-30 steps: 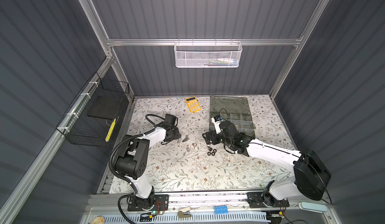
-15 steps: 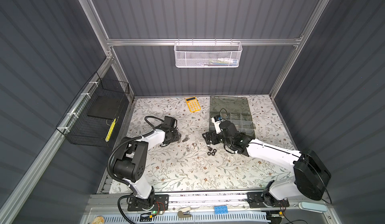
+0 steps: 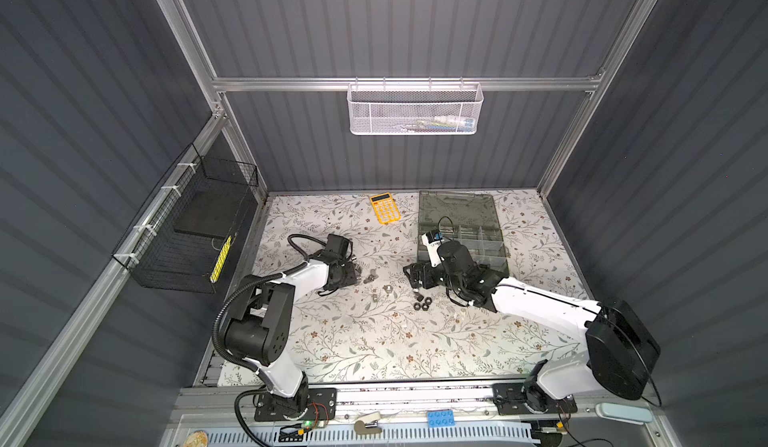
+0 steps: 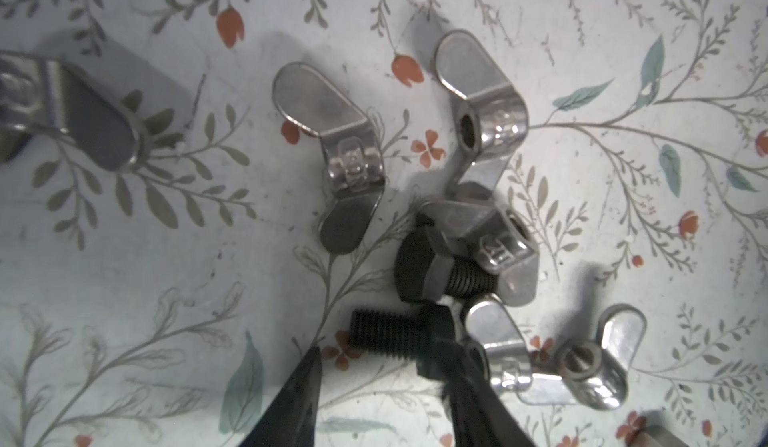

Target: Sort the screws and nuts into containers

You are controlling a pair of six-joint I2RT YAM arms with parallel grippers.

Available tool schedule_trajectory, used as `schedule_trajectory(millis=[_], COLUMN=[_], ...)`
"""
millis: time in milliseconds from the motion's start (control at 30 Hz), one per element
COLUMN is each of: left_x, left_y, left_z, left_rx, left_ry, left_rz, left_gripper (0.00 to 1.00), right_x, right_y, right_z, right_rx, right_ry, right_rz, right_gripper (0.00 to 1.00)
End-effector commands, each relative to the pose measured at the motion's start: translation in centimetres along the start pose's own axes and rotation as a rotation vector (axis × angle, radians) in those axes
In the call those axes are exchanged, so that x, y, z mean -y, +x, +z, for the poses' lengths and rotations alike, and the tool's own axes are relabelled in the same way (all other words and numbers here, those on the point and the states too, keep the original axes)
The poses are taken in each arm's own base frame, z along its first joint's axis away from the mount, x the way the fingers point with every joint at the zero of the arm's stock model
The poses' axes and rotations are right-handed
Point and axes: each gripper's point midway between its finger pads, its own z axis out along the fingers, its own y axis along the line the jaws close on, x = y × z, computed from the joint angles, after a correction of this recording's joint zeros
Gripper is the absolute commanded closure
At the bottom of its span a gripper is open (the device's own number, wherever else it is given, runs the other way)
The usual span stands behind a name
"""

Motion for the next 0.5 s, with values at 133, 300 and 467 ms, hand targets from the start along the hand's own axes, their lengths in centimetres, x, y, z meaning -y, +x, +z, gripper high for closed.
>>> schedule_trajectory(millis=[133,300,467], left_x=[0.11,-0.03,-0.35], left_y=[0.03,0.34,0.72], left_z=[0.96,1.07,1.52], left_rx=[-0.038,-0.043,-0.056], left_ry=[-0.006,-0.008,-0.021], left_rz=[0.021,0.019,0.03], left_gripper=[0.49,0.54,0.58], right_x=[0.11,0.1,0.1], right_y=[0.5,0.44,0.44], right_z=[0.17,0.13,0.13], right_rx=[-0.009,-0.007,-0.007], right_ry=[0.005,0.005,0.005], right_rz=[0.003,0.004,0.004], right_gripper=[0.01,0.01,0.01])
